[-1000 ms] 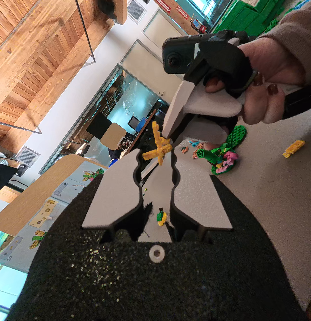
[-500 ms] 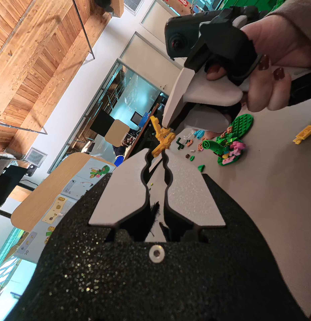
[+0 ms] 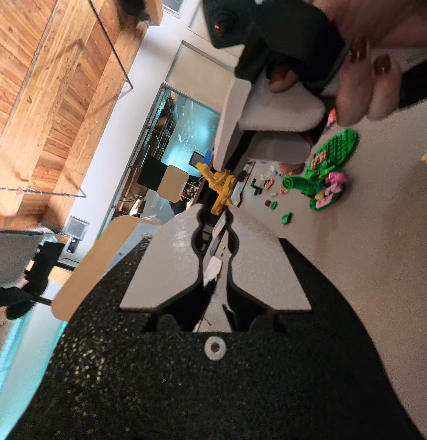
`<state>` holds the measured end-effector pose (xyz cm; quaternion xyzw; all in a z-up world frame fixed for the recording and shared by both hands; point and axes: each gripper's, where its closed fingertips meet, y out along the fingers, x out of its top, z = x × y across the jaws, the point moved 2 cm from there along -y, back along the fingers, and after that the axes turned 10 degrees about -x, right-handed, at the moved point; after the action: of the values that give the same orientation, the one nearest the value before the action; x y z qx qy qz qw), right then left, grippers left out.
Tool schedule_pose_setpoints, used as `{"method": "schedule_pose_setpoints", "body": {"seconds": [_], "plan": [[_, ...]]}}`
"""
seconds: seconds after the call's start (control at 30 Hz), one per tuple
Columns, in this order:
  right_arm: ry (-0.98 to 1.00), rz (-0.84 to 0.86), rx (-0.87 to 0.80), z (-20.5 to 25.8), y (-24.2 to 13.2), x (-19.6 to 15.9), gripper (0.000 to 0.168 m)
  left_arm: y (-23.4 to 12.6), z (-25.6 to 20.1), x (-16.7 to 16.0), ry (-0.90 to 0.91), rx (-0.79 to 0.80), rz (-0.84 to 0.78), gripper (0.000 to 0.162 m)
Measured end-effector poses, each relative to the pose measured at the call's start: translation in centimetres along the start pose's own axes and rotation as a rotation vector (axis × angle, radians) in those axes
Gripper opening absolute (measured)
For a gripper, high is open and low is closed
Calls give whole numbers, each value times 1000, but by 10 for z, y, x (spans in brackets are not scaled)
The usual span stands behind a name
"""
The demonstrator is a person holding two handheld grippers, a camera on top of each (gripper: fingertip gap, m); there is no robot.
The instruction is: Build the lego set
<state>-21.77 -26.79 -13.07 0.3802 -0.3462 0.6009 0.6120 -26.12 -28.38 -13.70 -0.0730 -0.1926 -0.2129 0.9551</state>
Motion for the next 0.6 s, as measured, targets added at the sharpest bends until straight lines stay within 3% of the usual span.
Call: {"method": "schedule_pose_setpoints", "body": {"seconds": [0.1, 0.27, 0.6], "plan": [[-31, 40, -16, 0, 1, -3, 13, 2, -8, -4, 142, -39, 50, 29], [-68, 69, -29, -1, 1, -6, 13, 1, -7, -3, 262, 27, 81, 8], [-218, 134, -52, -4, 0, -16, 12, 2, -20, -7, 476, 41, 136, 7]]}}
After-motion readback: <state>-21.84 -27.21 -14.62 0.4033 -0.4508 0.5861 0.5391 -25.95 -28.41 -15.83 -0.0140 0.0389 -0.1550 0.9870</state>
